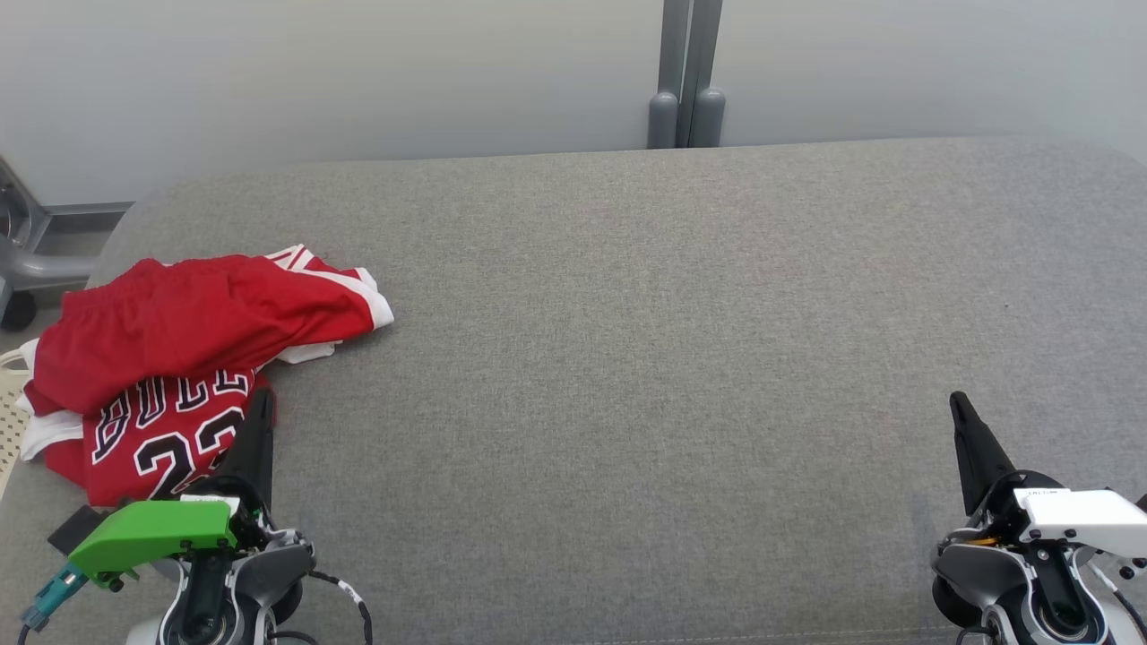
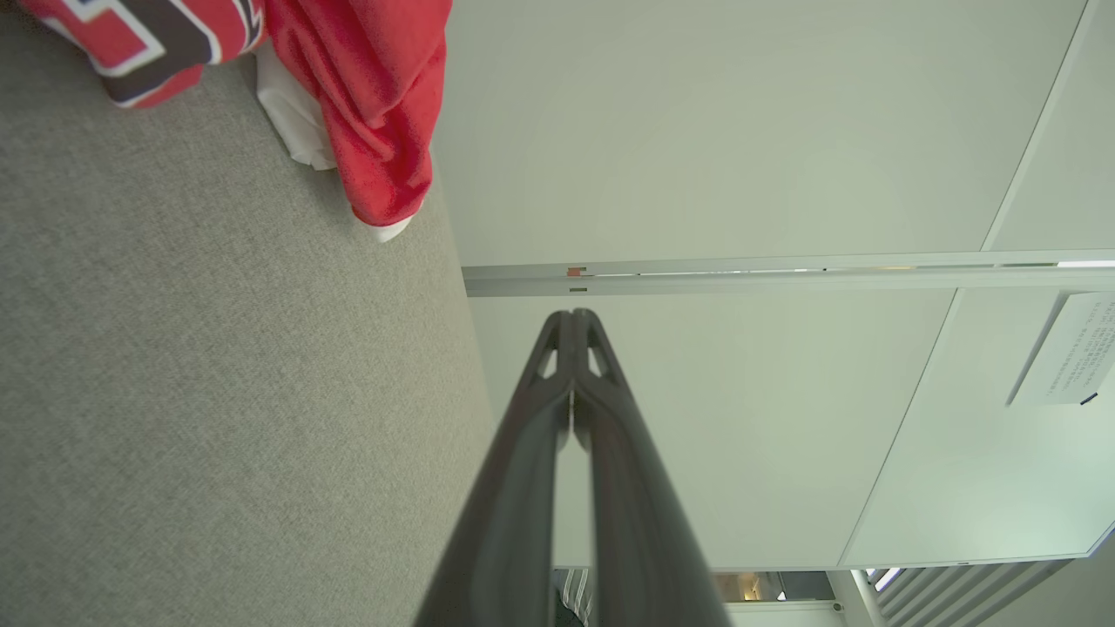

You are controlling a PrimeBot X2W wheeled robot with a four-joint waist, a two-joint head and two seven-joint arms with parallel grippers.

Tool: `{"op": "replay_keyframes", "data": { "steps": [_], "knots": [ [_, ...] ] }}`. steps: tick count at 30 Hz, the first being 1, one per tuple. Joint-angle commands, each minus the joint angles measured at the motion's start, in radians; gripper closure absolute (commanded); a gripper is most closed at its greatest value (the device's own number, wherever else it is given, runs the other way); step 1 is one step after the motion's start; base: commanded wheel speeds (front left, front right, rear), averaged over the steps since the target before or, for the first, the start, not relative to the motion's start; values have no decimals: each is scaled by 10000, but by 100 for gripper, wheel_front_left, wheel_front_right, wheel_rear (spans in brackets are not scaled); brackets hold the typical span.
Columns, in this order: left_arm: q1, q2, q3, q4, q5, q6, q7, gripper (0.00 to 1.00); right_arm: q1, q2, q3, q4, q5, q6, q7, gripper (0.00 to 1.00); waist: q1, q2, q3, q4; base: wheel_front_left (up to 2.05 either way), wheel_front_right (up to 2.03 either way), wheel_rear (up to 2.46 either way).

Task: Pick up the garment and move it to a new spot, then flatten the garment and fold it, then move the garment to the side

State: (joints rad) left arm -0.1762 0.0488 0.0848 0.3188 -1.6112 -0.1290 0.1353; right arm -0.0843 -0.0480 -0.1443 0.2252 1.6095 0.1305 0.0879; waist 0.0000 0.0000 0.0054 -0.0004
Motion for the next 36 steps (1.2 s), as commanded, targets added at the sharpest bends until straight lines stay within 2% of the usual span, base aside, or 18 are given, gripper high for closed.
{"op": "replay_keyframes", "data": {
  "steps": [1, 9, 10, 15, 24, 31, 36],
  "knots": [
    [-130, 9, 13, -19, 7, -58, 10, 100, -48, -45, -11, -44, 72, 4, 64, 100, 0, 0, 0, 0, 0, 0, 0],
    [-130, 9, 13, -19, 7, -58, 10, 100, -48, -45, -11, -44, 72, 4, 64, 100, 0, 0, 0, 0, 0, 0, 0],
    [14, -2, -4, 26, 0, 2, -2, 0, 11, 6, 3, 29, -7, 0, -6, 0, 0, 0, 0, 0, 0, 0, 0],
    [398, -70, -43, 401, 5, 30, -43, 0, 299, 115, 67, 377, -24, -4, -55, 0, 0, 0, 0, 0, 0, 0, 0],
    [599, -33, -291, 175, 261, 23, -522, 0, 222, 95, 446, 407, -519, -3, -484, 0, 0, 0, -84, -15, 0, 0, 0],
    [680, 48, -474, 145, 744, 18, -830, 0, 158, 82, 572, 521, -1249, -2, -744, 0, 0, 0, -130, -13, 0, 0, 0],
    [718, 62, -552, 154, 1335, 14, -1063, 0, 54, 72, 787, 721, -2291, -2, -946, 0, 0, 0, -176, -16, 0, 0, 0]
  ]
}}
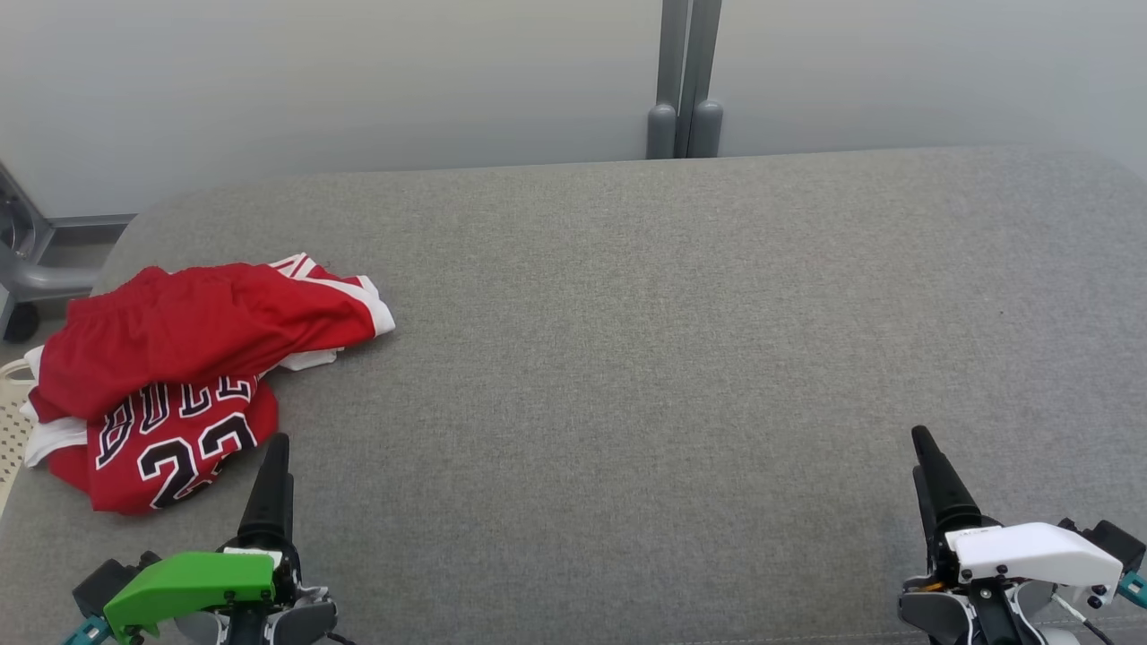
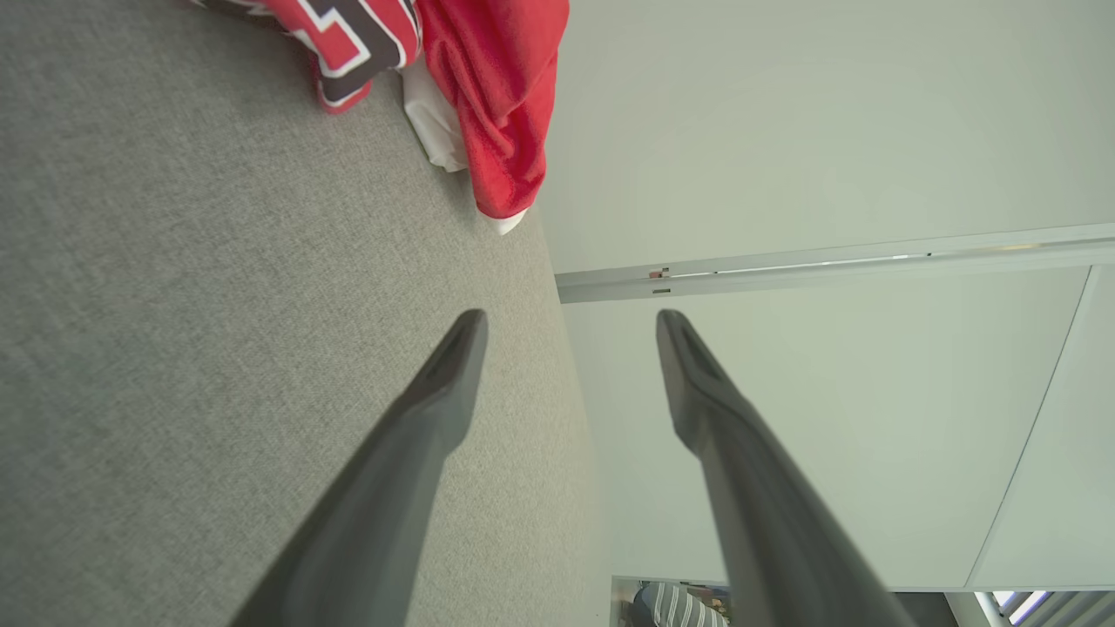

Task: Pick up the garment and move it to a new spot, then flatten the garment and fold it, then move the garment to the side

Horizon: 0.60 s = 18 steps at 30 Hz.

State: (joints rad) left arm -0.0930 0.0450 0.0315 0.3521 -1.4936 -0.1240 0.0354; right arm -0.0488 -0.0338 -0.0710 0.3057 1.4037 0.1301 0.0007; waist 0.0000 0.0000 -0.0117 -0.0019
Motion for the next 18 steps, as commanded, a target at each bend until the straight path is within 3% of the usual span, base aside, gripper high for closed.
{"op": "replay_keyframes", "data": {
  "steps": [1, 18],
  "knots": [
    [-99, 99, -30, -179, 300, -37, -110, 0, -322, -72, 91, -51, -413, 2, -113, 0, 0, 0, -14, -1, 0, 0, 0],
    [118, 258, -469, 105, 3537, 203, -803, 0, -901, -101, 650, 762, -3784, 3, -589, 0, 0, 0, -192, -30, 0, 0, 0]
  ]
}}
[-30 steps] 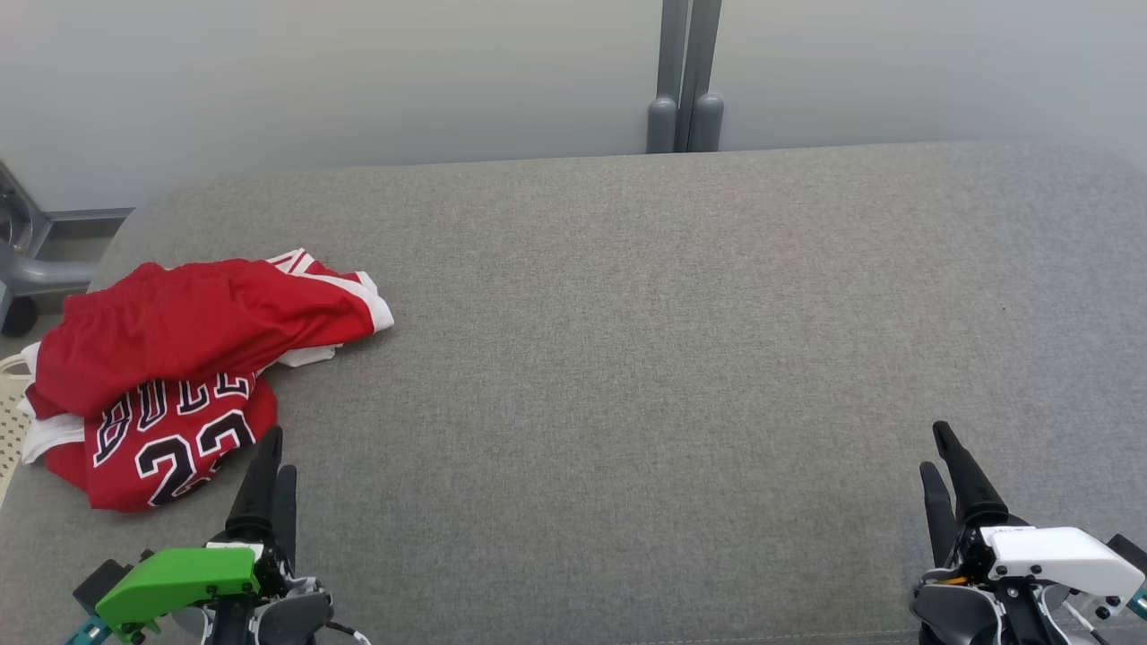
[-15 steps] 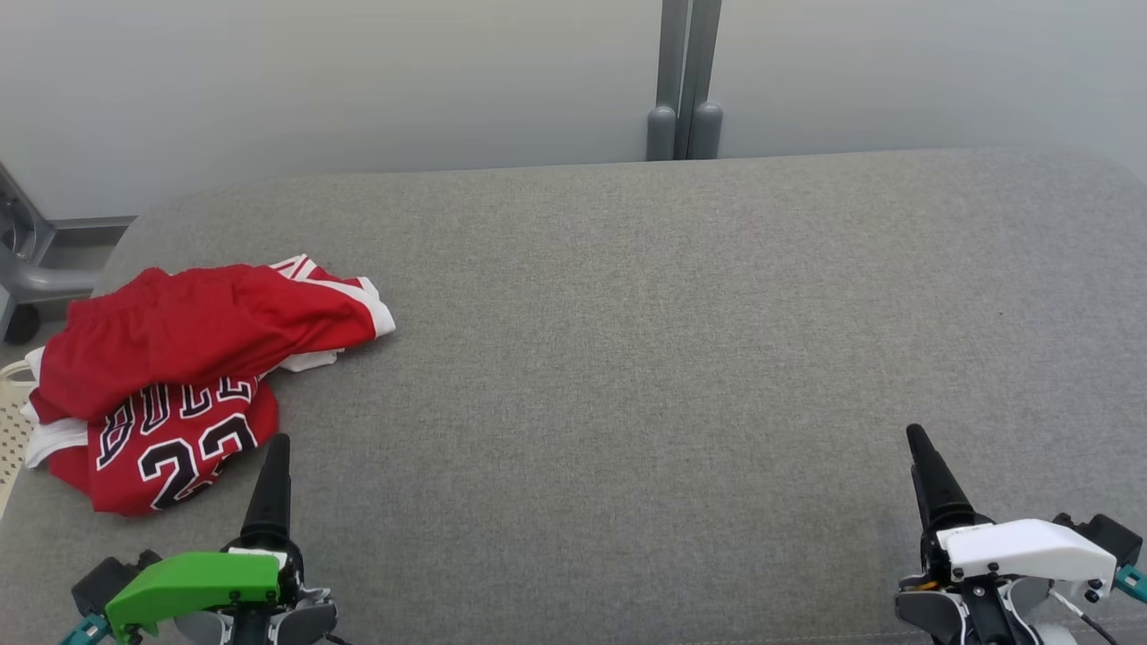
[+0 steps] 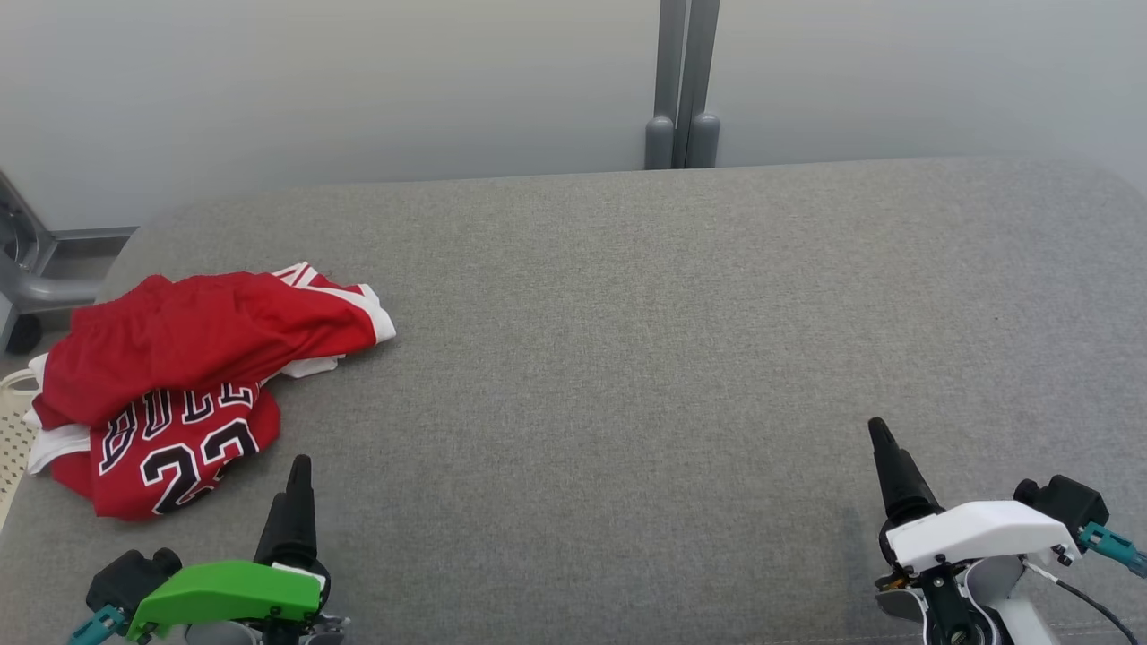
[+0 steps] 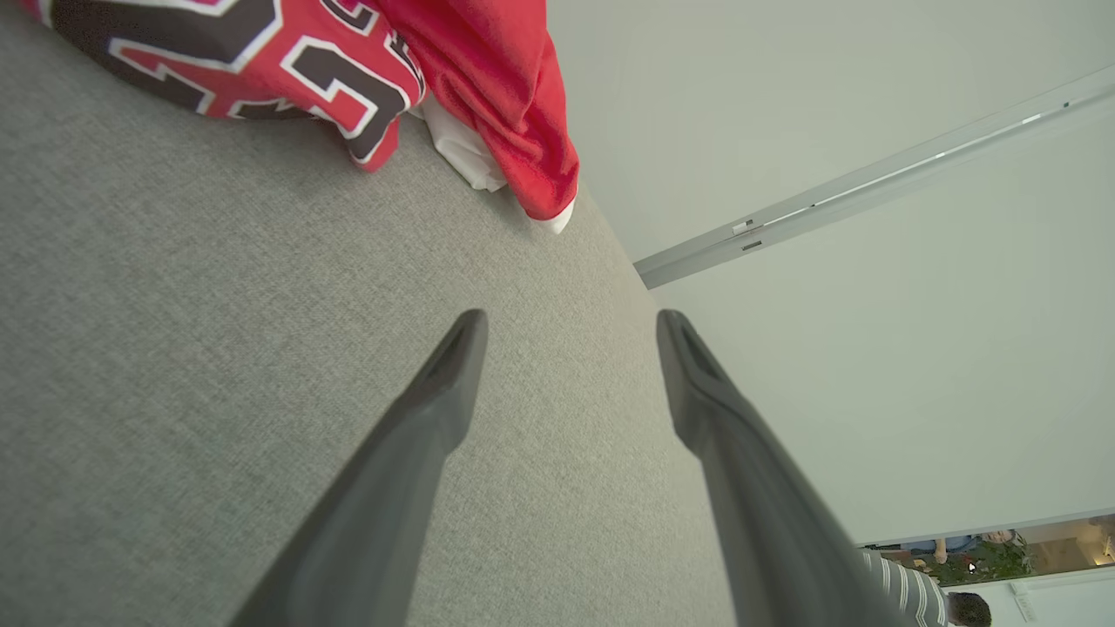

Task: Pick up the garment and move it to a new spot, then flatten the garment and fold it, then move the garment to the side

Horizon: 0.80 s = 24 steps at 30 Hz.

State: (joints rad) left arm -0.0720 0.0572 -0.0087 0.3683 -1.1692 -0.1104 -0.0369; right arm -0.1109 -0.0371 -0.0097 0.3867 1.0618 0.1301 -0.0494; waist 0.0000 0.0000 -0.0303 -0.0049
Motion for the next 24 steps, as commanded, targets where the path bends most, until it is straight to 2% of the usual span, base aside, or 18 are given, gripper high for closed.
{"op": "replay_keyframes", "data": {
  "steps": [1, 14, 24],
  "knots": [
    [-104, 156, -138, -4, 479, 103, -117, 0, -304, -70, 56, -26, -603, 3, -87, 0, 0, 0, -14, 1, 0, 0, 0],
    [-445, 555, -908, 367, 2508, 583, -345, 0, -387, -84, 405, -263, -4075, 5, 54, 0, 0, 0, -64, 5, 0, 0, 0],
    [-612, 777, -1269, 529, 3664, 958, -557, 0, -282, -97, 634, -466, -5642, 5, 259, 0, 0, 0, -102, 15, 0, 0, 0]
  ]
}}
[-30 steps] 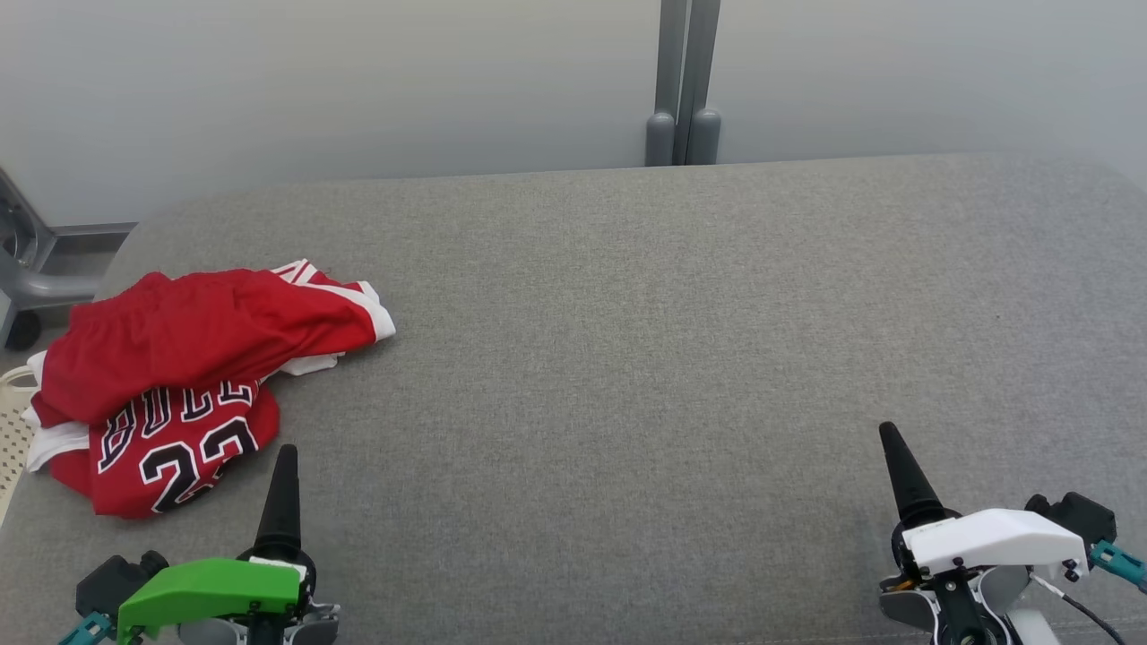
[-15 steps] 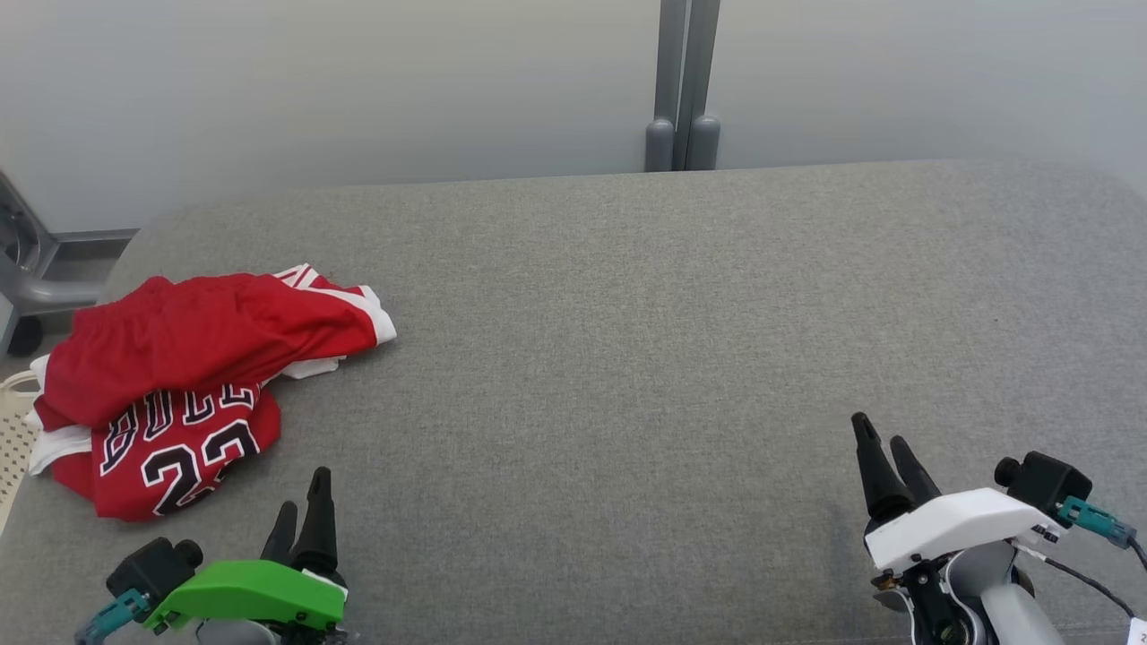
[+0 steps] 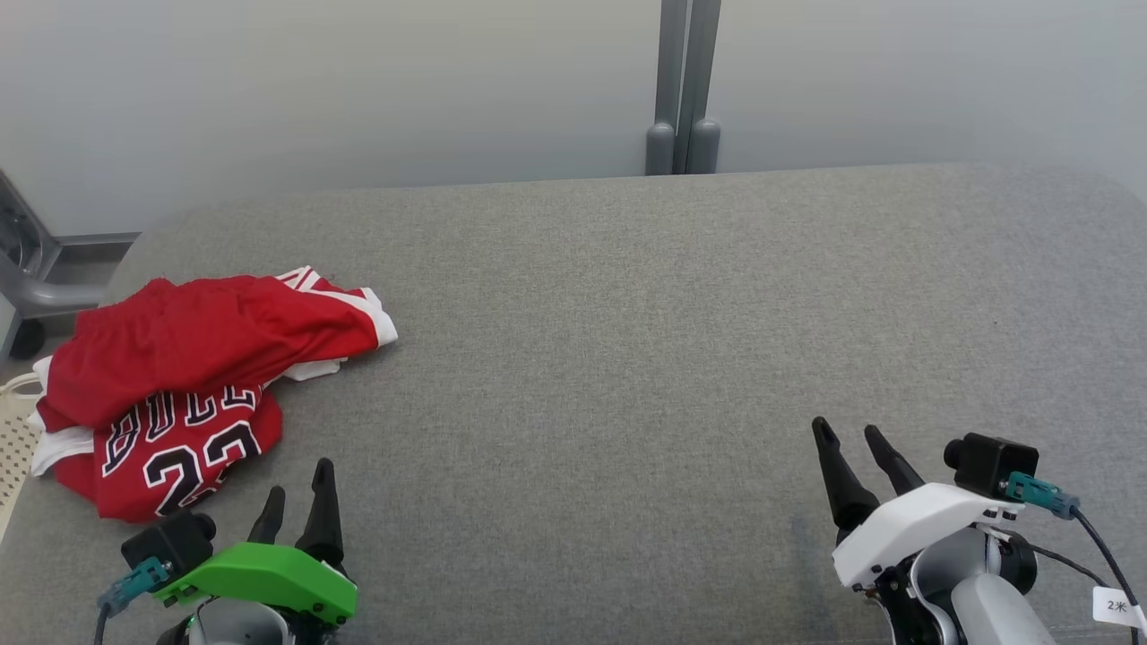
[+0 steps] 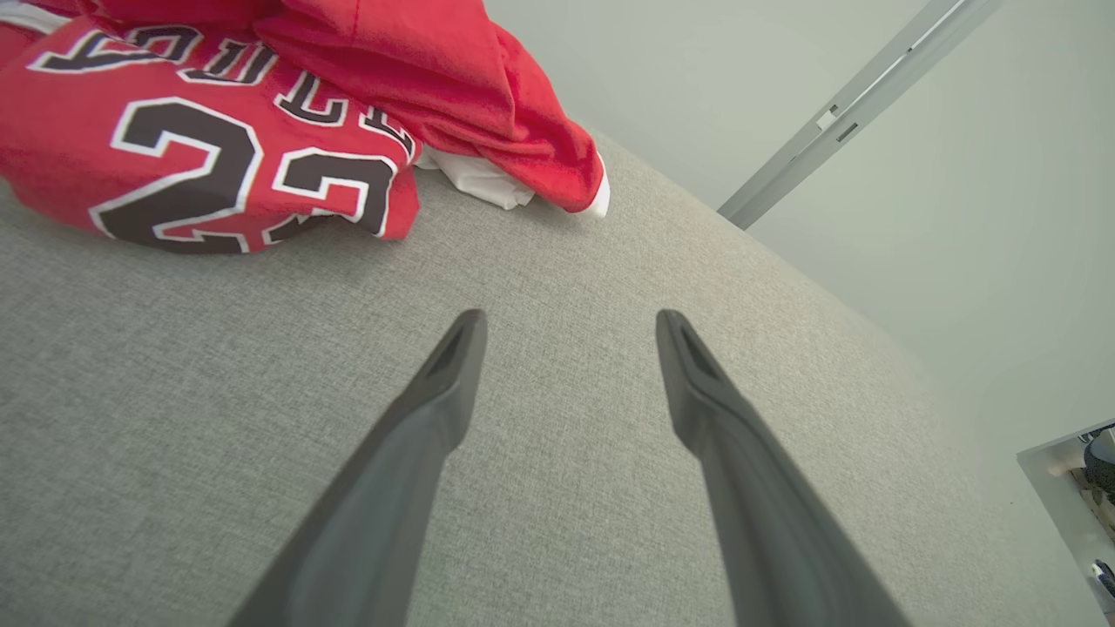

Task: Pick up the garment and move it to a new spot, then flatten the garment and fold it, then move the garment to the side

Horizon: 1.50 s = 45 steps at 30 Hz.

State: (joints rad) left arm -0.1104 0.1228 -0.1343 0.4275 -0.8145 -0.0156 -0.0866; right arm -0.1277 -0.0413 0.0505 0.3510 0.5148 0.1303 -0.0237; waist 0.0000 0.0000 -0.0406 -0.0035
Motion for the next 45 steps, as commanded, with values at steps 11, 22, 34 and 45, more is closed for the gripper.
{"op": "replay_keyframes", "data": {
  "steps": [11, 22, 34, 45],
  "knots": [
    [-252, 397, -297, -95, 1240, 371, -370, 0, -82, -67, 146, -84, -1471, 4, 107, 0, 0, 0, -110, 24, 0, 0, 0],
    [-252, 579, -522, -239, 1965, 541, -515, 0, -86, -79, 86, -55, -2504, 4, 30, 0, 0, 0, -194, 19, 0, 0, 0],
    [-243, 711, -845, -188, 2731, 689, -709, 0, -59, -91, -19, 50, -3499, 4, -70, 0, 0, 0, -270, -3, 0, 0, 0],
    [-222, 813, -987, -74, 3154, 806, -822, 0, -98, -100, 80, 177, -4167, 5, -192, 0, 0, 0, -352, 20, 0, 0, 0]
  ]
}}
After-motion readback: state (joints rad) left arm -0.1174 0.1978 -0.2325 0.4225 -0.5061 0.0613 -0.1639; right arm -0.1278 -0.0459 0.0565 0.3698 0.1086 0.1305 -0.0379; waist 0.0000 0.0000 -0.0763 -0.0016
